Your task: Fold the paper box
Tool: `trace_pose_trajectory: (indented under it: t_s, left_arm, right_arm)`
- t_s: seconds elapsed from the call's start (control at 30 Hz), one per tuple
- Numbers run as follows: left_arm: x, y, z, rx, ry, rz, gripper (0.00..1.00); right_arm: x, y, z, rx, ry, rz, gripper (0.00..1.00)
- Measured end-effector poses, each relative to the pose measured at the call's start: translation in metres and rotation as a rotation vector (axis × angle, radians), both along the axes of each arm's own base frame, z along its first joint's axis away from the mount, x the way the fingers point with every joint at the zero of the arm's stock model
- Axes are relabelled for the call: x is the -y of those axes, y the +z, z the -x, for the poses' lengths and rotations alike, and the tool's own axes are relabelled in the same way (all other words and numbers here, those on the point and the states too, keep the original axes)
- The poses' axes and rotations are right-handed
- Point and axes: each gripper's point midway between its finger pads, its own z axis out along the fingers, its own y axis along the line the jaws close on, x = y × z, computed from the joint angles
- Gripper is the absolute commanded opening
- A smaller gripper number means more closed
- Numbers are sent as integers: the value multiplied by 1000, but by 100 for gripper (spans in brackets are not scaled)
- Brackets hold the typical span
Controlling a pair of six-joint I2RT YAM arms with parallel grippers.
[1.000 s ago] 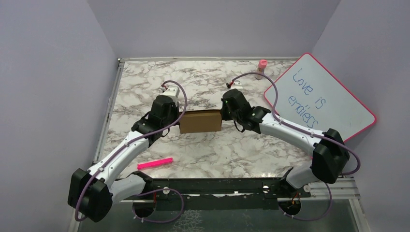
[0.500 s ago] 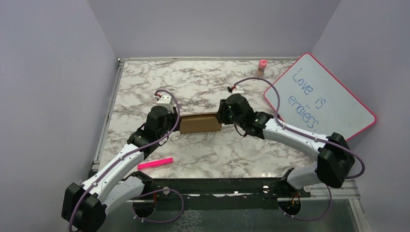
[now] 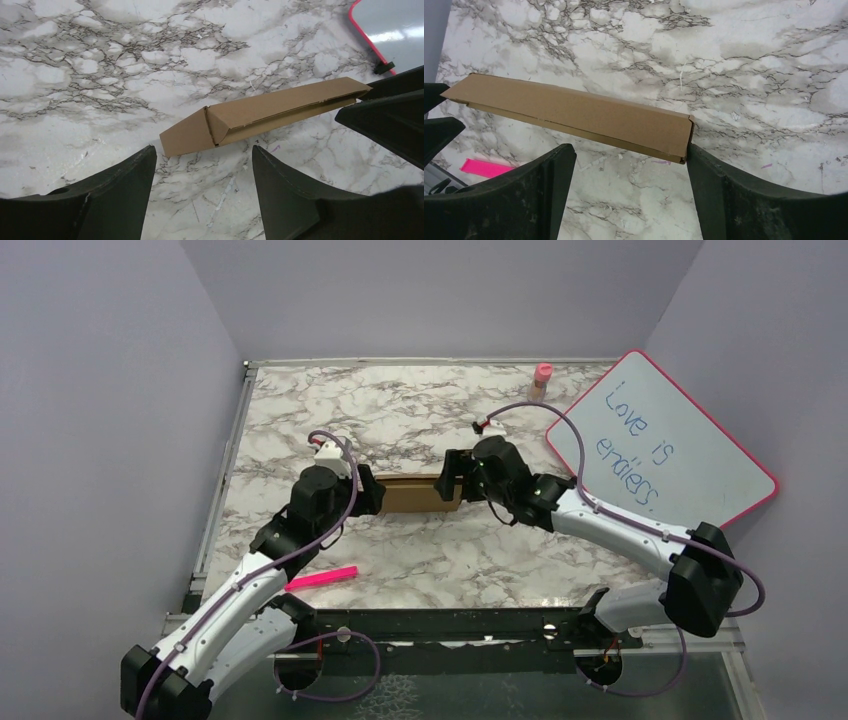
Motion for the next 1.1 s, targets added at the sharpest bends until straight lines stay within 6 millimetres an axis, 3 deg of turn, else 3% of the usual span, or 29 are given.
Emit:
trace_pose_trajectory:
  t_s: [0.37, 0.6, 0.7, 0.93, 1.1]
  left_arm:
    - [-1, 20, -9, 23, -3, 137, 80]
    - [-12, 30, -24, 17, 59, 276, 80]
    - [-11, 25, -26, -5, 90, 350, 78]
    - [-12, -14, -12, -103, 146, 433, 73]
    - [-13, -16, -11, -109, 165, 462, 72]
  right_arm:
    - [4, 0, -1, -11, 2, -5, 88]
    - [-7, 2, 1, -29, 44, -28, 88]
    - [-14, 3, 1, -38, 64, -38, 88]
    - [-20, 5, 0, -49, 86, -52, 91]
    - [-19, 7, 0, -53, 88, -39, 94]
